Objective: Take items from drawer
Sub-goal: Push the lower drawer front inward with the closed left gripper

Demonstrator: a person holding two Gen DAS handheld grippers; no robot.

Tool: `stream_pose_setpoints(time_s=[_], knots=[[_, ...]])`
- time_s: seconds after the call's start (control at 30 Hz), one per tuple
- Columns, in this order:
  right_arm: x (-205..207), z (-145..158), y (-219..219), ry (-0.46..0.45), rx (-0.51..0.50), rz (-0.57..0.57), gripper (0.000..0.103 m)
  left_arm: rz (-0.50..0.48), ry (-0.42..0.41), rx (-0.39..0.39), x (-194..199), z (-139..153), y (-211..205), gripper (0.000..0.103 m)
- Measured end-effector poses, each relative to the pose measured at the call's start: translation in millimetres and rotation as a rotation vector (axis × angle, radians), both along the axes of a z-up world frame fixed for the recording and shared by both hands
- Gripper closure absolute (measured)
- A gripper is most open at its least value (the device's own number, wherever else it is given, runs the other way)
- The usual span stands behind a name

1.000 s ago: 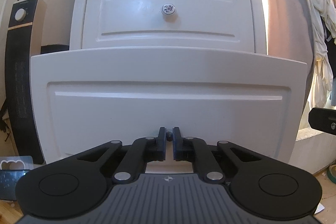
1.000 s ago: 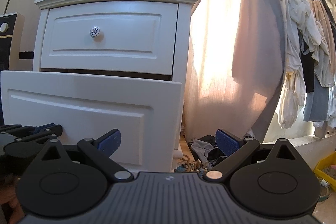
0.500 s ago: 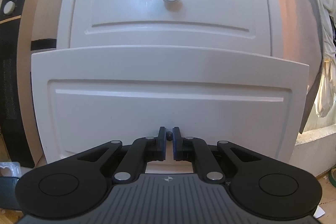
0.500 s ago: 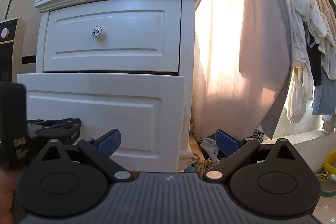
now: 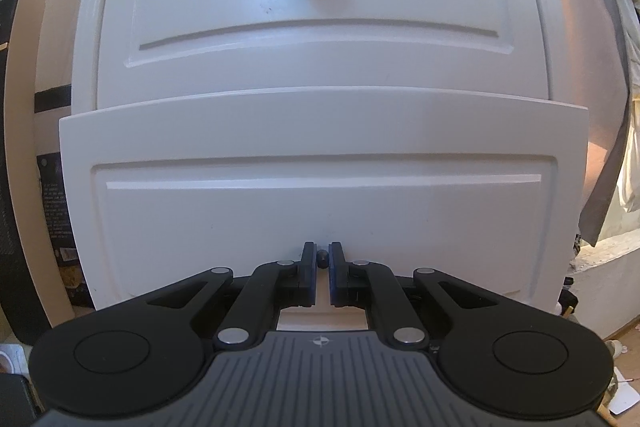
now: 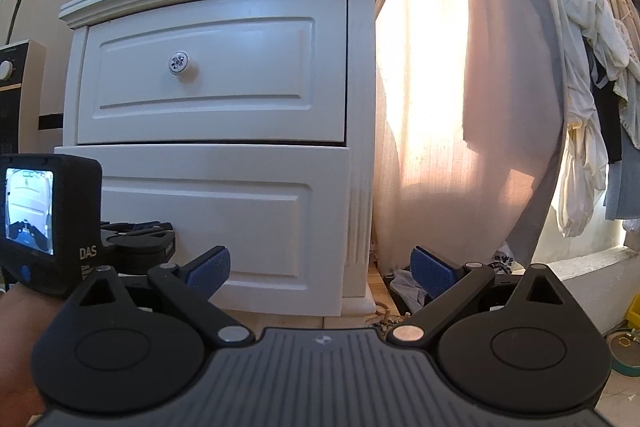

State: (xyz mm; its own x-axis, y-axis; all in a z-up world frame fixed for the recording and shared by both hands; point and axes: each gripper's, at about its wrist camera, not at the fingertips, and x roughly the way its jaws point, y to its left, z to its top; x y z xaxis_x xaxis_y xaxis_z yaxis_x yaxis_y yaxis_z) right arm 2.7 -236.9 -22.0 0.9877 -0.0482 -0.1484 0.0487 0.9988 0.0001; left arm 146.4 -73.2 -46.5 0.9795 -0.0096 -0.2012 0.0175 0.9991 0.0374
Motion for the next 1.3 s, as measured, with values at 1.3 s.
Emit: stream_pose_setpoints(time_s=[1.3], knots=[[7.3,-10.0,0.7,0.002,0.032,0.023,0.000,0.048,-0.001,-0.007,21.6,-3.9,-15.8,0.062]])
